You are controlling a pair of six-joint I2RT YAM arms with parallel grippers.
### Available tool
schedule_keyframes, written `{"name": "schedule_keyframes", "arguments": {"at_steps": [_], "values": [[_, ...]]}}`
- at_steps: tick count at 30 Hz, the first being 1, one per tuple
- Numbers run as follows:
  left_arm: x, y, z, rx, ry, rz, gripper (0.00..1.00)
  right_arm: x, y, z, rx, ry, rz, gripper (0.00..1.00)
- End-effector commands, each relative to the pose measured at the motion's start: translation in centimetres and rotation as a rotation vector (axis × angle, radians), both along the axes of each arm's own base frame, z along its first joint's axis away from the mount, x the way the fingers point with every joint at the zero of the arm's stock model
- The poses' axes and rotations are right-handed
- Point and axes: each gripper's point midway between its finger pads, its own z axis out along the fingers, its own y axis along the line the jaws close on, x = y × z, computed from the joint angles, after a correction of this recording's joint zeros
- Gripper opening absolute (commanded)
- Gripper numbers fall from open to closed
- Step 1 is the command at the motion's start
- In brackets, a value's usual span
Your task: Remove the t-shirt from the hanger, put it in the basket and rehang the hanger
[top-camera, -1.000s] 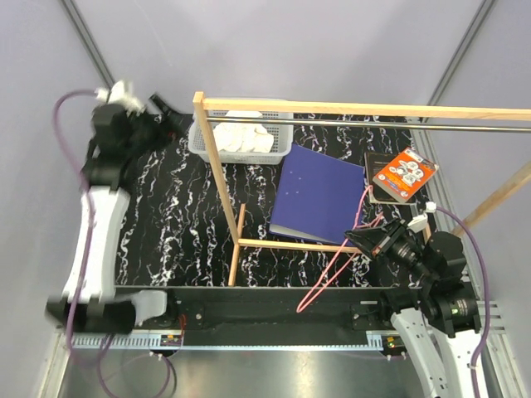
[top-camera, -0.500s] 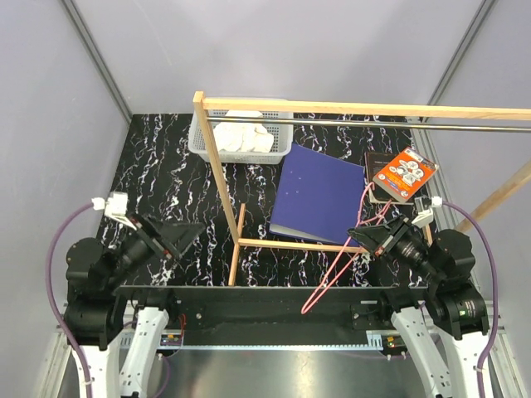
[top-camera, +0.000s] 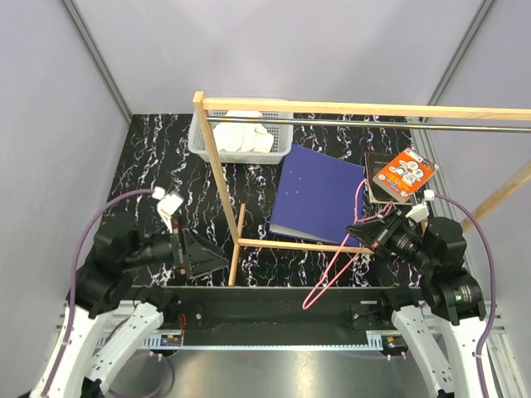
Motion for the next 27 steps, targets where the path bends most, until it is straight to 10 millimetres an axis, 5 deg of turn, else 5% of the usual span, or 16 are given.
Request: {"name": "schedule_keyframes", "arguments": {"at_steps": [1,11,12,14,15,16,18,19,20,22,27], "values": [[-1.1,-1.6,0.5,-0.026,-0.054,-0.183,0.81,0.7,-0.6,1.4,-0.034,-0.062,-0.033,0.00],[0.5,-6.8,0.7,-0.027,-0.128,-0.082,0.78,2.3,-0.9,0.9,-0.064,-0.034,-0.068,0.00],[-1.0,-7.7,1.1,-0.031,-0.142,-0.119,0.78,2.4,-1.0,1.0,-0.067,-0.036,-0.069,0.00],[0.8,-8.8,1.7,-0.008,-0.184,0.019,0.77,2.5,-0.9,1.1,-0.069,-0.039,-0.066,0.00],[-0.9,-9.8,1.9,0.002,-0.202,-0.017,0.76,2.5,-1.0,1.3,-0.070,-0.044,-0.068,0.00],[0.3,-11.6,0.7,0.104,-0.259,0.083,0.76,2.5,-0.9,1.5,-0.069,-0.053,-0.063,0.00],[-1.3,-13.7,2.3,0.110,-0.294,0.061,0.76,2.4,-0.8,1.8,-0.061,-0.061,-0.059,0.00],[-1.3,-15.6,1.1,0.178,-0.322,0.068,0.77,2.3,-0.8,1.9,-0.057,-0.068,-0.055,0.00],[-1.5,-16.5,2.8,0.160,-0.334,0.072,0.77,2.1,-0.6,2.1,-0.050,-0.073,-0.046,0.00],[-1.8,-18.7,1.9,0.215,-0.348,0.068,0.78,1.7,-0.3,2.4,-0.034,-0.086,-0.020,0.00],[-3.3,-21.6,4.1,0.168,-0.333,-0.033,0.80,0.4,1.0,4.1,-0.028,-0.224,0.103,0.00]]}}
